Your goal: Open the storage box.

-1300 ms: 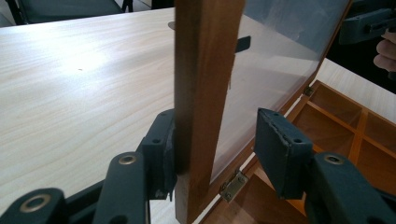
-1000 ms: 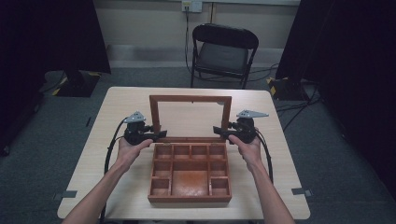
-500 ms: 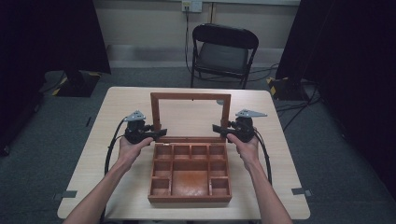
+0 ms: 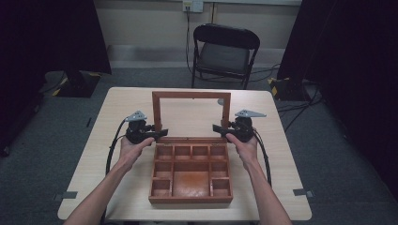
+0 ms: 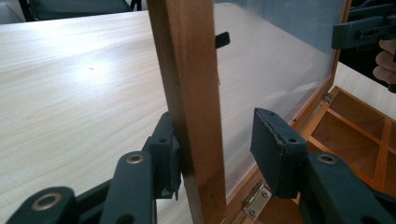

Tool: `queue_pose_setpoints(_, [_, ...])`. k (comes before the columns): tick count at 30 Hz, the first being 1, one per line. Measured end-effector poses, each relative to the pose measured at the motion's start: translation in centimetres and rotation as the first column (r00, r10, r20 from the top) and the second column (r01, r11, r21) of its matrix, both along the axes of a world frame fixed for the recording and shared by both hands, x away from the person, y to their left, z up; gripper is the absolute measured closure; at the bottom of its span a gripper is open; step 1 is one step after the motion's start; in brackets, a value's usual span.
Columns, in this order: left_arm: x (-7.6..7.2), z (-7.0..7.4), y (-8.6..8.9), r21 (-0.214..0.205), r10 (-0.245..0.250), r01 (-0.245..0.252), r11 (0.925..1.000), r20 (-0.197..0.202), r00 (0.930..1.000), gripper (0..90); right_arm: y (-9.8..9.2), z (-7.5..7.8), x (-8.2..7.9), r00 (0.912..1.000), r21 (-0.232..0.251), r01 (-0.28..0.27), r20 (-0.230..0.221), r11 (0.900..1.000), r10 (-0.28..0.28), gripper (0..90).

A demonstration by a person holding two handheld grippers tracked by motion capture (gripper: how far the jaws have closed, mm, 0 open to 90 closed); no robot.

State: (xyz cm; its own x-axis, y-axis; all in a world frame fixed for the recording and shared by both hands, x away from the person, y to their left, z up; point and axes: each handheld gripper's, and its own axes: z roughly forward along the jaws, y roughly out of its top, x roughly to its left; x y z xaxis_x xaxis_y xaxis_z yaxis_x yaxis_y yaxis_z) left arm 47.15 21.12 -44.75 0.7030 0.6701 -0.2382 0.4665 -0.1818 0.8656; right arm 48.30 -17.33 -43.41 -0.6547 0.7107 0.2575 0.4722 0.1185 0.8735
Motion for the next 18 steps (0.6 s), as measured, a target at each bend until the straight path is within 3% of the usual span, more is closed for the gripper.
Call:
queue_pose_setpoints(2, [0.1, -0.1, 0.0, -0.001, 0.002, -0.002, 1.0, -0.002, 1.0, 52.4, 0.1, 0.0, 0.0, 1.0, -0.009, 0.003, -0.007, 1.0, -0.003, 43.5])
queue_pose_setpoints(4, [0.2, -0.2, 0.1, -0.03, -0.01, 0.009, 0.9995, -0.021, 0.9997, 49.0, 0.2, -0.1, 0.2, 0.9998, -0.014, 0.004, -0.019, 0.9999, -0.004, 40.9])
queue_pose_setpoints(10, [0.5, -0.3, 0.1, -0.009, -0.019, 0.018, 0.9998, -0.028, 0.9994, 45.6, 0.8, -0.2, 0.7, 0.9994, -0.022, 0.015, -0.031, 0.9996, -0.016, 36.4])
queue_pose_setpoints(18, [0.7, -0.7, 0.2, -0.011, 0.007, -0.008, 0.9999, -0.039, 0.9992, 41.6, 1.1, -0.8, 1.1, 0.998, -0.028, 0.032, -0.053, 0.9991, -0.034, 30.5])
